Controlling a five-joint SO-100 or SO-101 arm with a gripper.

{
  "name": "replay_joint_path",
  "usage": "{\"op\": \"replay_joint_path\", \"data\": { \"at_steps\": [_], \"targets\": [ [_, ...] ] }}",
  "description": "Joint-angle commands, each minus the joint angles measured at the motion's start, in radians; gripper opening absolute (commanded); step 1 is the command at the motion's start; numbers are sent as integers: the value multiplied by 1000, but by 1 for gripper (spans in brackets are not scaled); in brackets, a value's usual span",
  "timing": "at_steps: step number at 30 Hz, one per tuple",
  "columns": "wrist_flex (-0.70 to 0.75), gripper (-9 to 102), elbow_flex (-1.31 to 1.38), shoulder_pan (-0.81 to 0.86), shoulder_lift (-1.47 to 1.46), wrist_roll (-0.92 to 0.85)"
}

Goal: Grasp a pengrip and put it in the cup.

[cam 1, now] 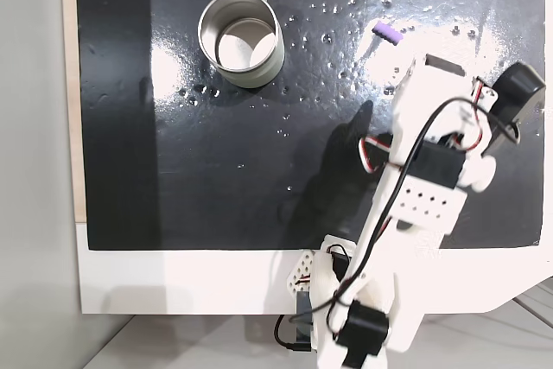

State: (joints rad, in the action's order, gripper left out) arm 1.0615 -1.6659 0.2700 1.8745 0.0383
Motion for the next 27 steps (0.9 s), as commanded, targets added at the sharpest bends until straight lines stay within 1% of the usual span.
{"op": "replay_joint_path", "data": {
  "at_steps": [1,4,8,12,15,20,27],
  "targets": [
    [84,10,232,-26,-140,44],
    [138,11,354,-41,-264,75],
    [221,15,489,-72,-402,114],
    [267,16,566,-95,-494,169],
    [296,19,617,-106,-558,206],
    [308,28,663,-127,-643,222],
    [279,29,673,-120,-724,241]
  ]
}}
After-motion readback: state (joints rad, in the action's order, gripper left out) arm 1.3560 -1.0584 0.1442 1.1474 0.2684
